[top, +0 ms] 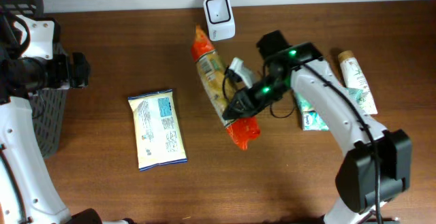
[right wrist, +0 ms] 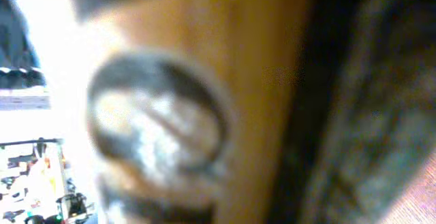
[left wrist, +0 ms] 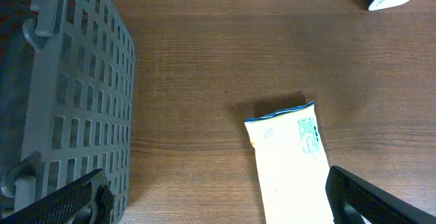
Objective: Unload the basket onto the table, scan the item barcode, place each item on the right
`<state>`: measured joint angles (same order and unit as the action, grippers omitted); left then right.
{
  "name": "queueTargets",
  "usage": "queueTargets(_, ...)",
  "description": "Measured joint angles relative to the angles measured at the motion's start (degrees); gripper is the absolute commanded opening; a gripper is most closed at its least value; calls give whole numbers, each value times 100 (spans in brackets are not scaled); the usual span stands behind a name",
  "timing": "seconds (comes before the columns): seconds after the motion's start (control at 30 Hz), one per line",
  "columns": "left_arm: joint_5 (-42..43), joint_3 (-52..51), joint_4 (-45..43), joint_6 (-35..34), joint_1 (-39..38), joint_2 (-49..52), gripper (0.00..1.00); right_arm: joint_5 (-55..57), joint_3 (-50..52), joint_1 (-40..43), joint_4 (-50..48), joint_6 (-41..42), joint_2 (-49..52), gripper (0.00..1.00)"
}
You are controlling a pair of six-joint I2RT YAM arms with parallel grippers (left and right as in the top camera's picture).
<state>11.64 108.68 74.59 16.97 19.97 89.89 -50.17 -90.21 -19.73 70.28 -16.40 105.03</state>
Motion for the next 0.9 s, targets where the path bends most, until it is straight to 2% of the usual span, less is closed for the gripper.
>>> queueTargets(0.27, 0, 0, 0, 0, 0, 0, 99, -199, 0, 68, 24, 22, -9, 4)
queueTargets(0.4, 2, 0, 2, 0, 0, 2, 99, 1113, -378, -59, 267, 1051, -17, 4)
queueTargets(0.5, -2, -2, -2, 0, 0, 2, 99, 2800, -1875, -435, 846, 1735, 26, 4)
queueTargets(0.57, 2, -2, -2, 0, 0, 2, 99, 3685, -2750, -647, 894, 1858, 50, 4)
queueTargets(0.67, 2, -2, 2, 0, 0, 2, 99, 6046, -3121, -1075, -105, 1788, 293, 4)
queueTargets(0.73, 2, -2, 7, 0, 0, 2, 99, 7145, -3121, -1209, -778, 1530, 717, 4)
queueTargets(0.9, 0, -2, -9, 0, 0, 4, 99, 10253, -3082, -1279, -3738, 446, 2568, 4)
